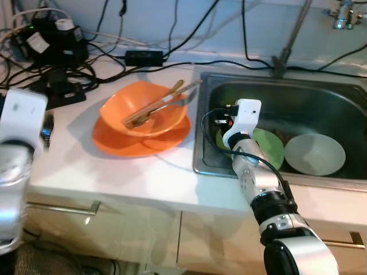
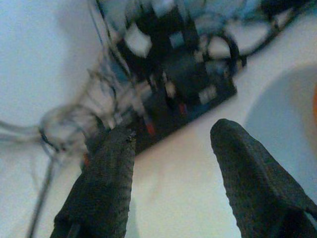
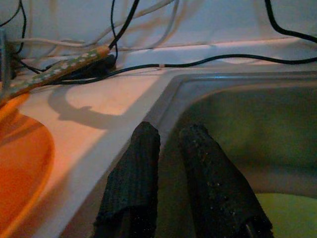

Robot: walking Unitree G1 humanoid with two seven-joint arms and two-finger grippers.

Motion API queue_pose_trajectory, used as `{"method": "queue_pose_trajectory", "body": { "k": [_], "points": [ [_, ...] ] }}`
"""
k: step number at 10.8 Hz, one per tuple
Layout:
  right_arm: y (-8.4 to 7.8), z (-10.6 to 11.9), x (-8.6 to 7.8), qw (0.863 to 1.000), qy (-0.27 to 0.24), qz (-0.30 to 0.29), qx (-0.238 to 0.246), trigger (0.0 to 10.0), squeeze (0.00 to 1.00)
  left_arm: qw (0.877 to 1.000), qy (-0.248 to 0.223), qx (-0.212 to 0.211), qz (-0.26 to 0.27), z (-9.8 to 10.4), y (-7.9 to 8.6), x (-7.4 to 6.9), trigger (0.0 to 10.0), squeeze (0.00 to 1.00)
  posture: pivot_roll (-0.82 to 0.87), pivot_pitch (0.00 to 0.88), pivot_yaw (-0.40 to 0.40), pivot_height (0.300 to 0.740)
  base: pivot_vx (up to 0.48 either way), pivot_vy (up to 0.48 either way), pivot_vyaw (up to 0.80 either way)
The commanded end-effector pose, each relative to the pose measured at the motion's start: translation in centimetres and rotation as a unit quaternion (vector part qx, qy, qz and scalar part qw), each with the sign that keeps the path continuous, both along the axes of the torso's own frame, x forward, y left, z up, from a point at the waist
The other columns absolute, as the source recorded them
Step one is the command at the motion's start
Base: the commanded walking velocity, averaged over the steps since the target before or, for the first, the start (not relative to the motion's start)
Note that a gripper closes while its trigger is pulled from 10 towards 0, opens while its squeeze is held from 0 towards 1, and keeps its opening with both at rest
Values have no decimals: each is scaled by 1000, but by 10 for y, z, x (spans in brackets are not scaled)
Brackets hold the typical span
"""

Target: Kitchen organization

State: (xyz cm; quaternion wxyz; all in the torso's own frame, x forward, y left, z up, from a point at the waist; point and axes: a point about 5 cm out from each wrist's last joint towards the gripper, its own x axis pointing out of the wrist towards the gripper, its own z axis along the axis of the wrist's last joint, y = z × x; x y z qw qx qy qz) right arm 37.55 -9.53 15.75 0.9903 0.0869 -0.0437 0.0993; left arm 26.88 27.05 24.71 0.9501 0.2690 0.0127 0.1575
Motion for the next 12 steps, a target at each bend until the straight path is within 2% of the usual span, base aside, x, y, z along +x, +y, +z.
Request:
{"method": "queue_pose_trajectory", "body": {
  "k": [1,2,4,5,6,7,10,12],
  "points": [
    [-3,4,2,1000,-6,-4,2,10000,0,998,-59,15,-17,11,-13,7,10000,0,268,60,-17,740,0,0,0],
    [-5,7,3,1000,-12,-7,3,10000,0,994,-99,9,-46,20,-27,14,10000,0,259,56,-14,740,0,0,0],
    [-13,22,5,999,-39,-20,4,10000,0,976,-150,-30,-155,32,-65,29,10000,0,240,47,-8,740,0,0,0],
    [-18,28,6,998,-49,-27,4,10000,0,968,-164,-46,-182,34,-76,34,10000,0,234,45,-5,740,0,0,0],
    [-24,38,6,997,-67,-35,2,10000,0,955,-182,-77,-222,34,-92,42,10000,0,221,39,1,740,0,0,0],
    [-28,49,5,995,-87,-40,6,10000,0,947,-187,-81,-249,30,-105,48,10000,0,207,34,4,740,0,0,0],
    [-31,67,-1,991,-126,-41,-4,10000,0,931,-194,-116,-288,15,-132,61,10000,0,175,20,12,740,0,0,0],
    [-32,59,-7,992,-117,-47,-3,10000,0,926,-187,-138,-297,1,-145,64,10000,0,170,9,15,740,0,0,0]
  ]
}}
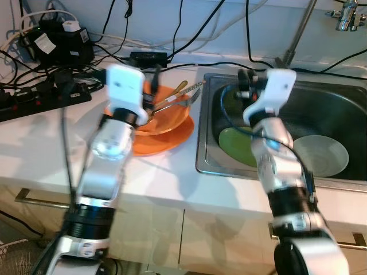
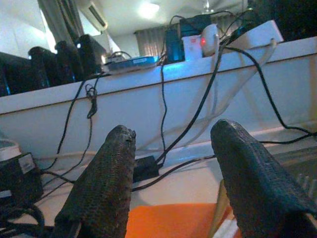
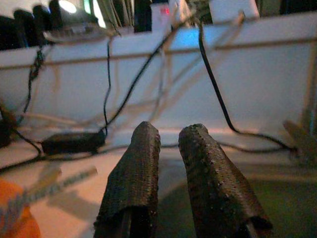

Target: Kitchen organization

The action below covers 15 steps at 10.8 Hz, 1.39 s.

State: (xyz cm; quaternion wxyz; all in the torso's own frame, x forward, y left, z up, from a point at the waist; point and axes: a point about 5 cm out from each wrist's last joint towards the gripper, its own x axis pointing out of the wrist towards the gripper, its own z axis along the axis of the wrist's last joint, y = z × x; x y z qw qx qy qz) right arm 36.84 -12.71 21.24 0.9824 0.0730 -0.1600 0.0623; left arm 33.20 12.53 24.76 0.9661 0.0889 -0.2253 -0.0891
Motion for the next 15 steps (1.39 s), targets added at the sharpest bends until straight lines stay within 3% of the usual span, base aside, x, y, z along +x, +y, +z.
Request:
{"method": "queue_pose_trajectory", "body": {
  "k": [1,5,15],
  "points": [
    [2,-1,-3,1000,5,-1,2,10000,0,1000,7,5,0,-11,-5,-2,10000,0,169,8,16,740,0,0,0],
    [13,2,-7,1000,1,10,12,10000,0,1000,-5,-1,16,-15,-2,2,10000,0,168,28,10,740,0,-163,0],
    [15,-1,-8,1000,14,14,-3,10000,0,999,-25,-2,26,-6,-3,1,10000,0,173,43,7,740,0,-182,0]
  ]
}}
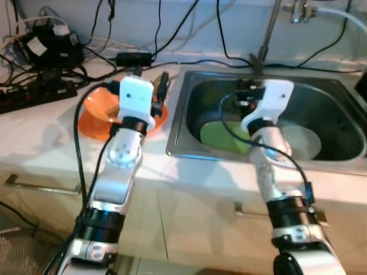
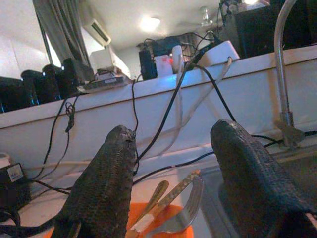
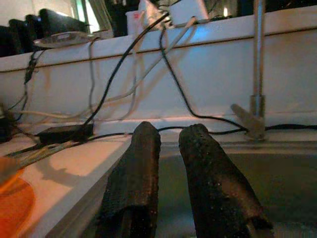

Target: Kitchen organization

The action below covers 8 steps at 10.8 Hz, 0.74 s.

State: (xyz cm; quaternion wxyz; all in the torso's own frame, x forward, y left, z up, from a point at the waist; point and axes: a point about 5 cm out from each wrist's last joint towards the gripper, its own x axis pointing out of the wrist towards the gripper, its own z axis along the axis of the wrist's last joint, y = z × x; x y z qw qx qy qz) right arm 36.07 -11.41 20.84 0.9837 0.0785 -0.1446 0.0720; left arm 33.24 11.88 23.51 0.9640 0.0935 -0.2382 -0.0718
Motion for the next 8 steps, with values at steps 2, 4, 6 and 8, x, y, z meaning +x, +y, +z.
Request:
{"method": "queue_pose_trajectory", "body": {
  "k": [2,4,6,8],
  "points": [
    [3,2,0,1000,1,6,-15,10000,0,1000,-9,-3,11,7,4,1,10000,0,174,45,6,740,0,-401,0],
    [3,1,0,1000,2,7,-21,10000,0,1000,-10,-4,9,7,3,1,10000,0,174,45,5,740,0,0,0],
    [4,0,0,1000,2,10,-21,10000,0,1000,-8,-1,11,7,3,1,10000,0,175,47,5,740,0,0,0],
    [5,-1,0,1000,6,13,-20,10000,0,1000,-6,-3,10,7,3,1,10000,0,175,46,4,740,0,0,0]
  ]
}}
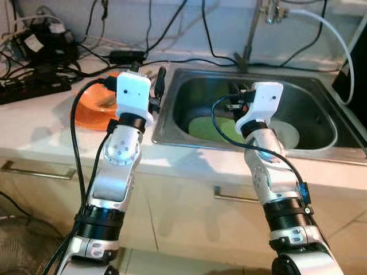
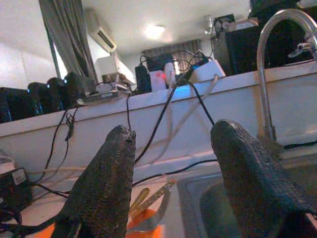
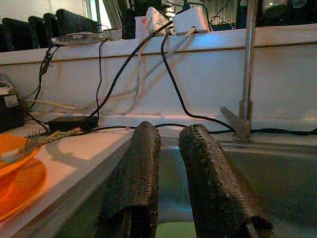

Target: Kitchen organization

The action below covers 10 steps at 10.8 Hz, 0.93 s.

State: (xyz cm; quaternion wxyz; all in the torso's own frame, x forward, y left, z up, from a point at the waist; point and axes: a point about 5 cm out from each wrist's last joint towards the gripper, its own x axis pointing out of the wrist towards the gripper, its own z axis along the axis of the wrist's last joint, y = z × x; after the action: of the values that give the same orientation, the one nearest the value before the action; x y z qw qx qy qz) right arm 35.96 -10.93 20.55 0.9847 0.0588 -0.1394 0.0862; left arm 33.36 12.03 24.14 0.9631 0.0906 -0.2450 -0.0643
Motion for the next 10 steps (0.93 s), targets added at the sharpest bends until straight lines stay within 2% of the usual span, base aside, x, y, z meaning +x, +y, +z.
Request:
{"method": "queue_pose_trajectory", "body": {
  "k": [1,2,4,10],
  "points": [
    [1,1,1,1000,5,3,-5,10000,0,1000,7,0,3,-1,1,0,10000,0,175,45,3,740,0,0,0],
    [2,-1,1,1000,9,6,-18,10000,0,1000,13,1,3,-4,2,1,10000,0,174,41,4,740,0,0,563],
    [2,-2,2,1000,14,4,-12,10000,0,1000,22,8,0,-6,2,3,10000,0,177,37,2,740,0,0,563],
    [5,-5,2,1000,19,5,-15,10000,0,997,58,49,-27,-18,-5,8,10000,0,177,25,9,740,0,0,0]
  ]
}}
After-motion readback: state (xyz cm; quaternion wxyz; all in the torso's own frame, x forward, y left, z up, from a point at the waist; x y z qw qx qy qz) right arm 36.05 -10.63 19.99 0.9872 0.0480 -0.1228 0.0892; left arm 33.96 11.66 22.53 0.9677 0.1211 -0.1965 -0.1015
